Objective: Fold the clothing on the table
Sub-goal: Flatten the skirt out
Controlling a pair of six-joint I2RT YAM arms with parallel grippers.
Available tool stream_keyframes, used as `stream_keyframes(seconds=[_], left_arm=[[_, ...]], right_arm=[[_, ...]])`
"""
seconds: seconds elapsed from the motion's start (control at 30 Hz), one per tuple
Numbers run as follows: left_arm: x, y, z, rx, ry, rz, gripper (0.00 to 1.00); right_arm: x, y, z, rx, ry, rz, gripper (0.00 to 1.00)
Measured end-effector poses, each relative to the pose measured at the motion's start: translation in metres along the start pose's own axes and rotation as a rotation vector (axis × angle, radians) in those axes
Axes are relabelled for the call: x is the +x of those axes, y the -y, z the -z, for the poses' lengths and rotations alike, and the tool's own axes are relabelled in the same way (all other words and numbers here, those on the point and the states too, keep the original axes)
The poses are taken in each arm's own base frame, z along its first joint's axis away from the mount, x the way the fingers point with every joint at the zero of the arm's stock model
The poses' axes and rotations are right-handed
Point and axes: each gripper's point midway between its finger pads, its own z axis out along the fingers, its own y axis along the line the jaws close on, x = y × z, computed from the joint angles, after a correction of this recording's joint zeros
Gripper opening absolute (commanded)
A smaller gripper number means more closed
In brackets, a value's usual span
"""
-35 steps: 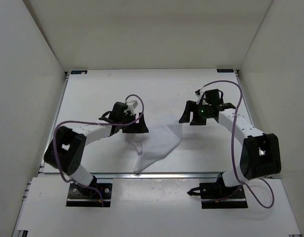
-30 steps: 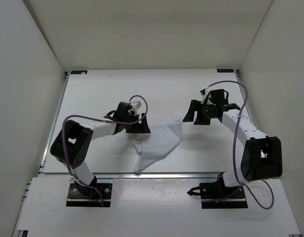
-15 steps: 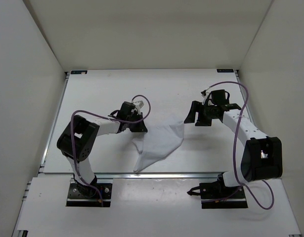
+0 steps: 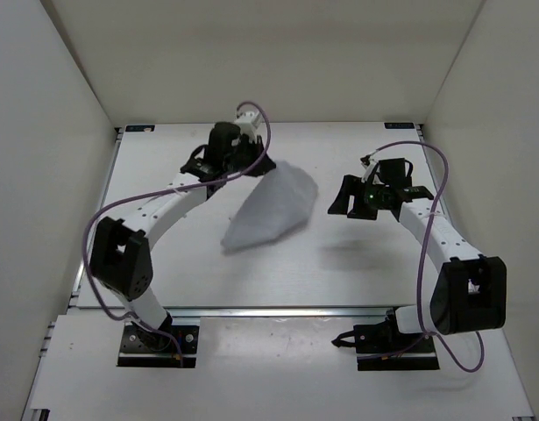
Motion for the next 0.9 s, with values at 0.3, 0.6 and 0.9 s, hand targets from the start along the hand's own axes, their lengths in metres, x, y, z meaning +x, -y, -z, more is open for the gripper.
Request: stream_keyframes(seconds=[0.3, 0.6, 0.9], left_arm=[[-0.117, 0.096, 0.103, 0.100, 0.319, -0.264, 0.00], [0.135, 0.067, 0.090, 0.158, -0.218, -0.232, 0.00], [0.173, 0.108, 0.112, 0.389, -0.356, -0.261, 0.69]], right_arm=[[-0.011, 0.012, 0.018, 0.031, 0.080, -0.039, 0.67], [0.006, 0.027, 0.022, 0.064, 0.077, -0.092, 0.69], [0.013, 0.017, 0.004, 0.060, 0.006, -0.094, 0.70]])
